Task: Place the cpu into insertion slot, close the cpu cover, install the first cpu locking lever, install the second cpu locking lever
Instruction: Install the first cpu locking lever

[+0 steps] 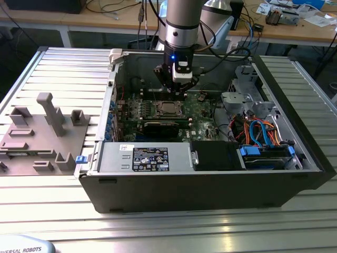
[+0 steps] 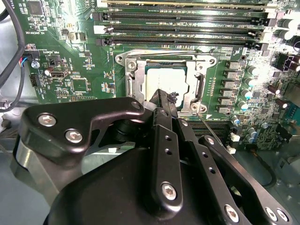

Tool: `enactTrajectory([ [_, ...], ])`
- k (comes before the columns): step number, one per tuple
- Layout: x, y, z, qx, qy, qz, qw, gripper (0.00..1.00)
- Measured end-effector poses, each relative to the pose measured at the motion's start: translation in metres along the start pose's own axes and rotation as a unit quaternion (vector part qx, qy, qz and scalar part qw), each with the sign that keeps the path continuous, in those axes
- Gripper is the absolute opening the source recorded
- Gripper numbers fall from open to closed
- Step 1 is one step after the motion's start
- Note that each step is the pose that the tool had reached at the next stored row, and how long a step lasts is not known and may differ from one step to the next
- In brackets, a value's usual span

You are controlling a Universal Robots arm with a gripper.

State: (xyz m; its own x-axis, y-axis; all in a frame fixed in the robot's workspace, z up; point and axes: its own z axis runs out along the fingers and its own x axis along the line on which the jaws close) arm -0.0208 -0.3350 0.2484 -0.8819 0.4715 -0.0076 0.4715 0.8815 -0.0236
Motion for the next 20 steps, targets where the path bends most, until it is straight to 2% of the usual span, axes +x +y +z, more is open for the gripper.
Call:
enactTrajectory([
  [20,0.0000,0.0000,0.0000,0.0000,-0.0002,-0.006,1.0000,0.11],
])
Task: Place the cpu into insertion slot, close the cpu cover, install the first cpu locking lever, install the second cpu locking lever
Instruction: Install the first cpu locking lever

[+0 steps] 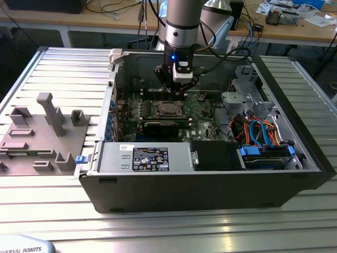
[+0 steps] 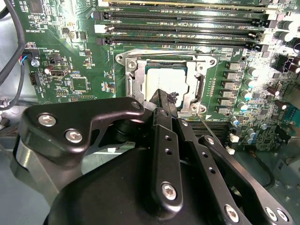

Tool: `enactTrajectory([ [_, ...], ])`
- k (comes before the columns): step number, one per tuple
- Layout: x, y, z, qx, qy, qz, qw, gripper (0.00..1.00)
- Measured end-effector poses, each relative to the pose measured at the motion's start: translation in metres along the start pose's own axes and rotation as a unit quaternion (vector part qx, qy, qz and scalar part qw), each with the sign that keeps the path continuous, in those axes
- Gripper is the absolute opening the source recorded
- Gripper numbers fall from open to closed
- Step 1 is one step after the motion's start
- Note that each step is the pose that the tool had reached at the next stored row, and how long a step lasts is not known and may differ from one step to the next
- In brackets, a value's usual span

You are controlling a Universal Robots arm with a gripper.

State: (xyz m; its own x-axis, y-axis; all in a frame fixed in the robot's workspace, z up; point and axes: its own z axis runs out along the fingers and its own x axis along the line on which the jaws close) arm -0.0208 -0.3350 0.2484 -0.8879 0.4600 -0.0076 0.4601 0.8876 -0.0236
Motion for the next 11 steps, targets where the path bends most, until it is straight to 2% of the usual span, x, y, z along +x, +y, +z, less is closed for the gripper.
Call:
enactTrajectory([
  [11,0.0000,0.0000,0.0000,0.0000,0.0000,-0.003,1.0000,0.11],
])
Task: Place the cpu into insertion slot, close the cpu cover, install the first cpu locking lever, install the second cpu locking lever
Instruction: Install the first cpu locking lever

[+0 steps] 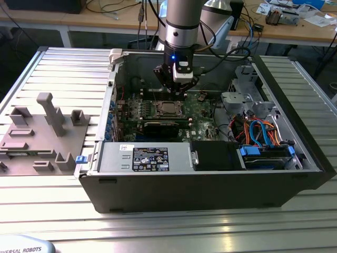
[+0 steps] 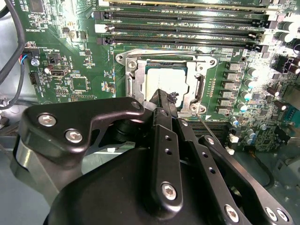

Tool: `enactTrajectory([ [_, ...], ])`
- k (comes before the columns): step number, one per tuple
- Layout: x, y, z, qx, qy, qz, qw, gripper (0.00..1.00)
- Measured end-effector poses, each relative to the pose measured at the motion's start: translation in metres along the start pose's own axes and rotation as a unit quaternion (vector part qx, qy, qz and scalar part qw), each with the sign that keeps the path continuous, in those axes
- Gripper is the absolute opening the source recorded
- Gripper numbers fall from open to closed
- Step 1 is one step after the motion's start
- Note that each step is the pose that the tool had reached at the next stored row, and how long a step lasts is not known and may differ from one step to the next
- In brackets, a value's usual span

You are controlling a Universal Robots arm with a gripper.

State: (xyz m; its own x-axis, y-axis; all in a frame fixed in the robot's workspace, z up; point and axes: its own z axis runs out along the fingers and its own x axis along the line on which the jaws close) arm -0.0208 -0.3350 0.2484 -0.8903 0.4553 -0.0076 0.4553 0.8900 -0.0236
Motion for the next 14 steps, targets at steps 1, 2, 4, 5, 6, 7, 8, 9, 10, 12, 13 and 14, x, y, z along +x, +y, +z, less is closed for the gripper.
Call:
enactTrajectory([
  [1,0.0000,0.0000,0.0000,0.0000,0.0000,0.000,1.0000,0.11],
  [2,0.0000,0.0000,0.0000,0.0000,0.0000,0.000,1.0000,0.11],
  [4,0.0000,0.0000,0.0000,0.0000,0.0000,-0.001,1.0000,0.11],
  [5,0.0000,0.0000,0.0000,0.0000,0.0000,-0.001,1.0000,0.11],
  [6,0.0000,0.0000,0.0000,0.0000,0.0000,-0.002,1.0000,0.11],
  [7,0.0000,0.0000,0.0000,0.0000,-0.0001,-0.002,1.0000,0.11],
  [8,0.0000,0.0000,0.0000,0.0000,-0.0001,-0.002,1.0000,0.11],
  [9,0.0000,0.0000,0.0000,0.0000,-0.0001,-0.002,1.0000,0.11],
  [10,0.0000,0.0000,0.0000,0.0000,-0.0001,-0.002,1.0000,0.11],
  [12,0.0000,0.0000,0.0000,0.0000,-0.0001,-0.003,1.0000,0.11],
  [13,0.0000,0.0000,0.0000,0.0000,-0.0001,-0.004,1.0000,0.11],
  [14,0.0000,0.0000,0.0000,0.0000,-0.0001,-0.005,1.0000,0.11],
])
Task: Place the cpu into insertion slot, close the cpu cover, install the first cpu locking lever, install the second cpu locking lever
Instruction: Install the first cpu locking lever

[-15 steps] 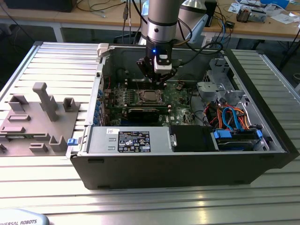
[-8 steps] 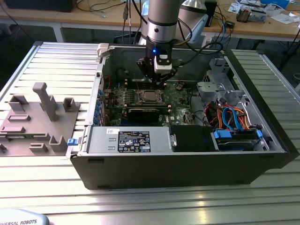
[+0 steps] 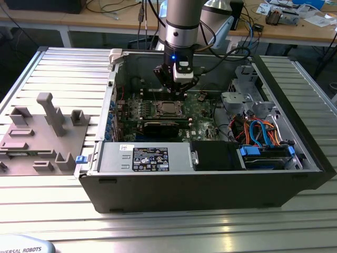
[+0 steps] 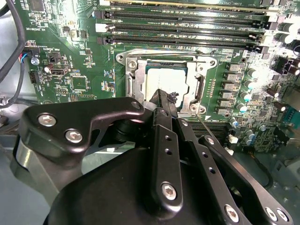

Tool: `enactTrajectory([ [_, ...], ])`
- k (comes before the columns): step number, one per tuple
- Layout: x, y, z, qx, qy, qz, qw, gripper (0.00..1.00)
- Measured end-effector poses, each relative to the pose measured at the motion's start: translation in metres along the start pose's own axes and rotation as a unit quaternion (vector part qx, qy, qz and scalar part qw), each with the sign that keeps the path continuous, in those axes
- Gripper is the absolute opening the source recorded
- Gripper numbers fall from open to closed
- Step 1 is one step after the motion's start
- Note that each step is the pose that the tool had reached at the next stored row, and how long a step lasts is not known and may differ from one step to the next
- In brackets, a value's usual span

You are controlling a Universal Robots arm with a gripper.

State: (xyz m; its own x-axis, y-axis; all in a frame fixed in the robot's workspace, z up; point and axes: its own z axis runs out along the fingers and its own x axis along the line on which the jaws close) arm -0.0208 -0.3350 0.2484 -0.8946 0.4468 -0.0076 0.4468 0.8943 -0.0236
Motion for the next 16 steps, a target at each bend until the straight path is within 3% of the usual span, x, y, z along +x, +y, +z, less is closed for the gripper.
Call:
enactTrajectory([
  [16,0.0000,0.0000,0.0000,0.0000,-0.0001,-0.004,1.0000,0.11],
])
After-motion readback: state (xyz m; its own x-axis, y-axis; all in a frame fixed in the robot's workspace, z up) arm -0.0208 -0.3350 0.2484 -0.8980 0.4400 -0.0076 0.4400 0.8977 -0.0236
